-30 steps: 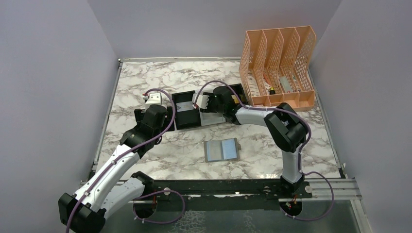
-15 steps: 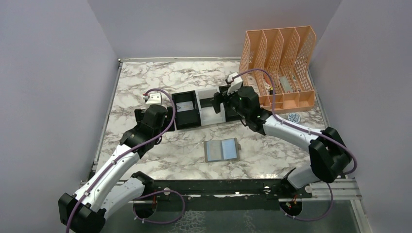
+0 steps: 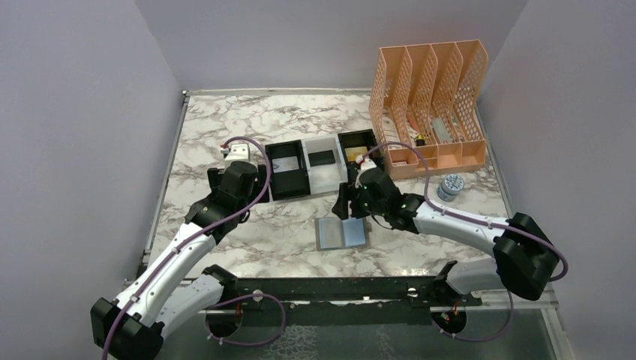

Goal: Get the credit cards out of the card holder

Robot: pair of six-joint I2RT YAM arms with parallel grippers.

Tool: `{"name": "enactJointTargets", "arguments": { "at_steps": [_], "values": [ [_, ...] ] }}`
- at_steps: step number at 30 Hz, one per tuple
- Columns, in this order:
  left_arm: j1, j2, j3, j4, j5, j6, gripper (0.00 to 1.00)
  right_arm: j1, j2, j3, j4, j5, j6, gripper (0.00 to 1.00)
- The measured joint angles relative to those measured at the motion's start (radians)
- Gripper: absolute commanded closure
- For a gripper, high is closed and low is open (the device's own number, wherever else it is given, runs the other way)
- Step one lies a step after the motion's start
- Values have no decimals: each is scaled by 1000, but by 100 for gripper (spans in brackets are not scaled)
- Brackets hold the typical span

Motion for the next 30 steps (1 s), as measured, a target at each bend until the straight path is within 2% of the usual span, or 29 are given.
{"name": "enactJointTargets", "arguments": {
  "at_steps": [6, 16, 27, 30],
  "values": [
    [1, 18, 0, 0, 0, 1, 1, 127, 51, 16, -103, 115, 37, 39],
    [1, 38, 0, 0, 0, 2, 1, 231, 154, 64, -150, 186, 89, 41],
    [5, 43, 0, 0, 0, 2, 1, 254, 262, 153, -184, 227, 103, 42],
    [5, 43, 0, 0, 0, 2, 1, 254, 305, 183, -206, 243, 112, 46]
  ]
}}
